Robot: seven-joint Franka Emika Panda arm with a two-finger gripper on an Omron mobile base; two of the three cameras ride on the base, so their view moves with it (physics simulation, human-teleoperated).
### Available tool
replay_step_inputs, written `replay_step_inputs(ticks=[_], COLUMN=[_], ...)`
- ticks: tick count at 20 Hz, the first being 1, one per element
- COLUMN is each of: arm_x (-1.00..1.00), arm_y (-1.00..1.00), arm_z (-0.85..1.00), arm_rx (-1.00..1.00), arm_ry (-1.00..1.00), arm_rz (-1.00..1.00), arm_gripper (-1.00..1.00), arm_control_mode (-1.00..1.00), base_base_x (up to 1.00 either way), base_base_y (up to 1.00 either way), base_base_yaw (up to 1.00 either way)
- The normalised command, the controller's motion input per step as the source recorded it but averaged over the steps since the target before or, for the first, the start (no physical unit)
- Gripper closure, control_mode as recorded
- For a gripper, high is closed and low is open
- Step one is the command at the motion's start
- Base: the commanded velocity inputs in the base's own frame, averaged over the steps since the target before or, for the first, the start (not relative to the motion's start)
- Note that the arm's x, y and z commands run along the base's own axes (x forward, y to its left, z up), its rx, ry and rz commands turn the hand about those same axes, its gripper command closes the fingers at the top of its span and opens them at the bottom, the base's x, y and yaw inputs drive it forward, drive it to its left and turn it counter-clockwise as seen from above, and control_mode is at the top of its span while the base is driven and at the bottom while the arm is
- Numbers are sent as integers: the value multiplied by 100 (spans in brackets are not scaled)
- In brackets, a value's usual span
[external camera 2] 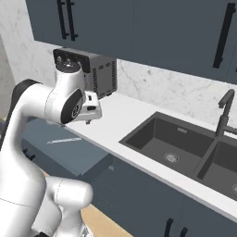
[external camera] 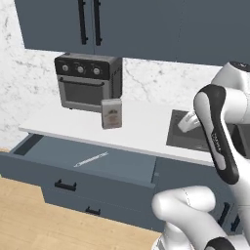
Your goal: Pick the tongs from the drawer and place it on the counter.
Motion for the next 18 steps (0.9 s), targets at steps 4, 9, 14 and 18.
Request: replay_step_inputs(ticks=[4, 9, 14, 18], arm_x=[-62, -35, -2, 25], arm_y=[80, 100, 100, 93], arm_z=[-21, -49, -36, -30], arm_rx=[-3, -14, -23, -21], arm_ry=[0, 0, 3, 12], arm_rz=[29, 21, 10, 4], arm_gripper=[-100, -100, -100, -100], arm_control_mode=[-100, -100, -100, -100], base_base_x=[0, 0, 0, 0], base_base_y=[0, 0, 0, 0], base_base_yaw=[0, 0, 0, 0])
